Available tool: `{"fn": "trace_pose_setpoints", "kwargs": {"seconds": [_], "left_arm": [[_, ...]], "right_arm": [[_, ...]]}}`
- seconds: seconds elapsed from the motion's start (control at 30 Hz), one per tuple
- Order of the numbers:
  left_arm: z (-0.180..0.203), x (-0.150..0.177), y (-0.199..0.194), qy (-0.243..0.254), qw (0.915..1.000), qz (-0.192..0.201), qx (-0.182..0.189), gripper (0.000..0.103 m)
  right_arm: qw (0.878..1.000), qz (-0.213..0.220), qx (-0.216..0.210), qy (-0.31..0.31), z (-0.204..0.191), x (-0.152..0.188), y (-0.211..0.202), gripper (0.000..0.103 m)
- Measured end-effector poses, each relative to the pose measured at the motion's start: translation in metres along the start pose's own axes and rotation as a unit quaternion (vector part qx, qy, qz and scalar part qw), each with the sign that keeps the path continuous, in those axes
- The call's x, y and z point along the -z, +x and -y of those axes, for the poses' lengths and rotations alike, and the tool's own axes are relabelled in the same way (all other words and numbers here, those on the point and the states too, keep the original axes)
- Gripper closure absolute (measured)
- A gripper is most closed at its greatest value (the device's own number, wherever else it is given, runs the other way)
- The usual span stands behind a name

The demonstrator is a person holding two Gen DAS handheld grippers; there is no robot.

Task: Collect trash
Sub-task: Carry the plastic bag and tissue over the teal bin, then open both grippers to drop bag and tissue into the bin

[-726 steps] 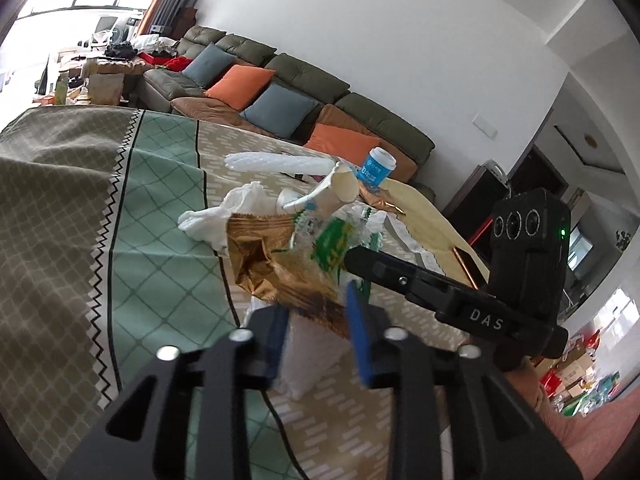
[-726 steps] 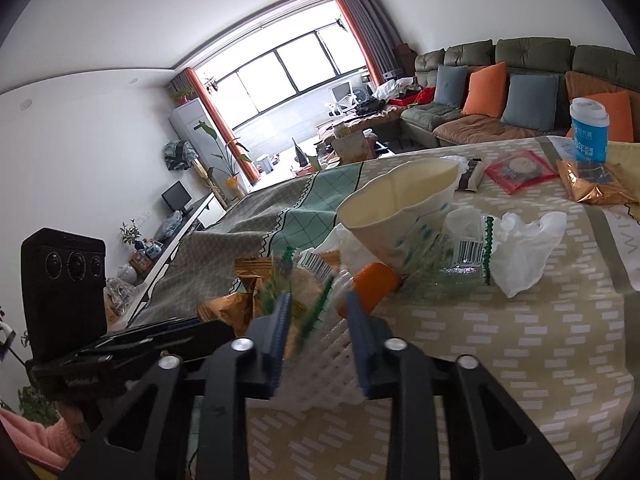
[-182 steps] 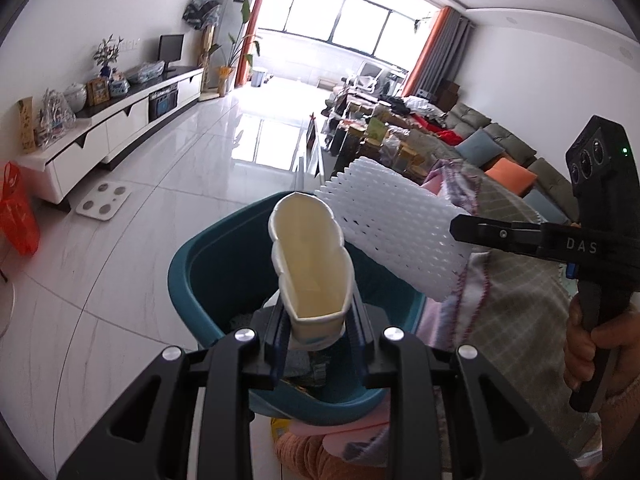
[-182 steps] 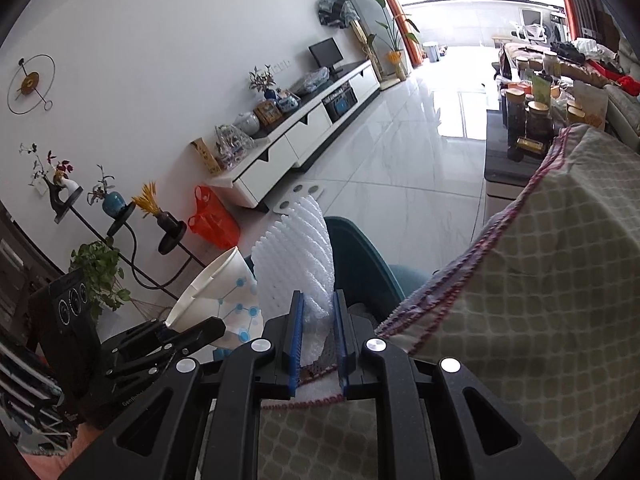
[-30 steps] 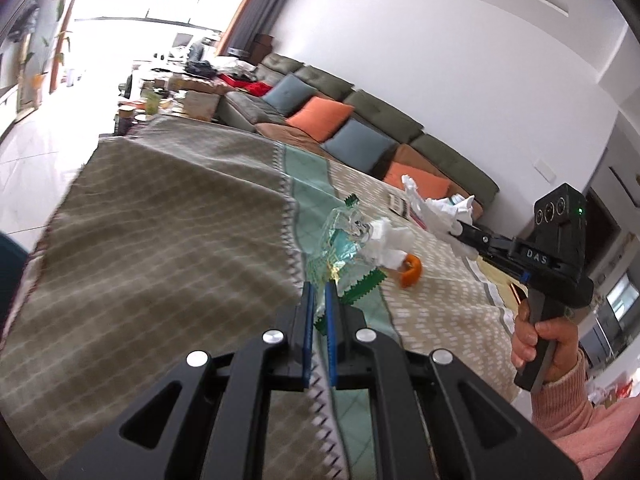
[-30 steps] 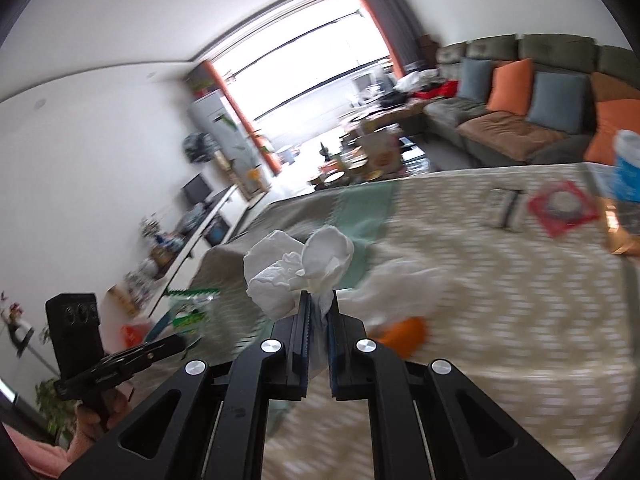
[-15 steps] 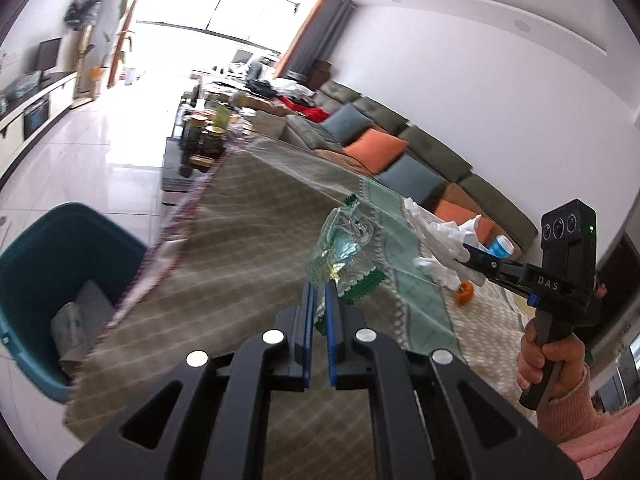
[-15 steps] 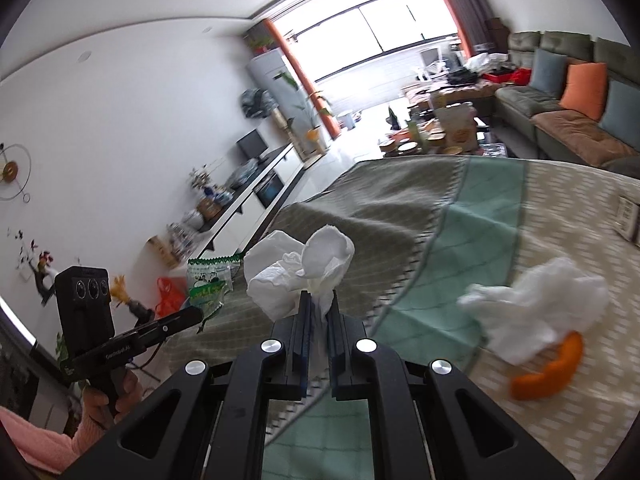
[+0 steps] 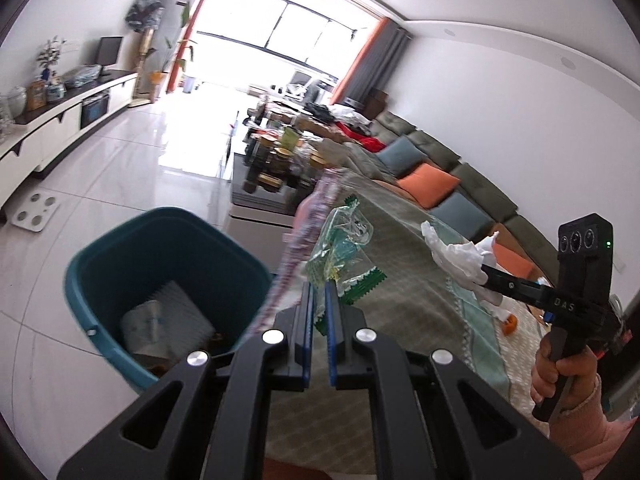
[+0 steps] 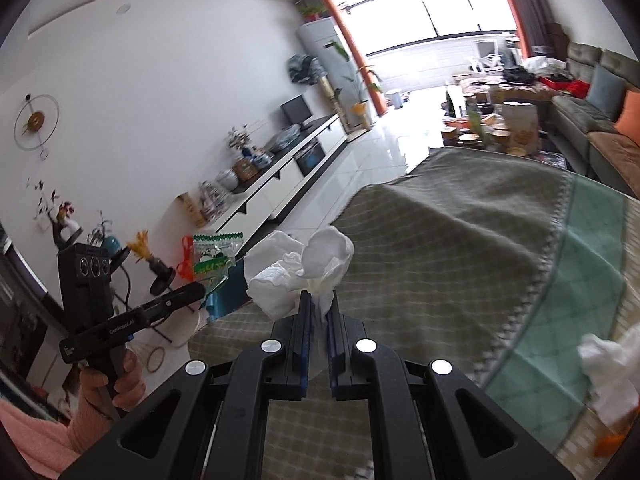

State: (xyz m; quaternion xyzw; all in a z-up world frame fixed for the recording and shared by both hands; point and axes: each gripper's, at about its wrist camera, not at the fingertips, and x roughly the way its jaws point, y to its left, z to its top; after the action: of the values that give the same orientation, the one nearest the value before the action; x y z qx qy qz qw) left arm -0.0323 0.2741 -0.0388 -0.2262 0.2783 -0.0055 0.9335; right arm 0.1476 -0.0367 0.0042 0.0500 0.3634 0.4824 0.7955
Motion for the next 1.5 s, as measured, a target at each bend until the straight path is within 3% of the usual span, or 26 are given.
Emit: {"fn": "trace_pose_setpoints", "kwargs": {"seconds": [0.4,0.77,1.17,1.5], "left_arm": [[-0.043,-0.001,-0.009,-0.041,0.9976,0.002,-0.056,0.096],[-0.074,0.004,-0.004,-0.070,0.9932,-0.011,-0.093,0.095],[-0.088,0.014,0.008,-0.088,0.9889,-0.031,-0.116,0.095],[-0.099,0.021,0.019,-0.100,0.9862,-0.048,-0.122,0.093]], "right_arm": [[0.997,-0.049,-0.017,-0.055,-0.045,-0.018,0.064,0.095],[0.993,-0.084,-0.005,-0.077,-0.063,-0.025,0.112,0.095],[0.987,-0.121,0.030,-0.102,-0.080,-0.023,0.155,0.094],[0.984,-0.141,0.037,-0.102,-0.088,-0.019,0.177,0.090]]}}
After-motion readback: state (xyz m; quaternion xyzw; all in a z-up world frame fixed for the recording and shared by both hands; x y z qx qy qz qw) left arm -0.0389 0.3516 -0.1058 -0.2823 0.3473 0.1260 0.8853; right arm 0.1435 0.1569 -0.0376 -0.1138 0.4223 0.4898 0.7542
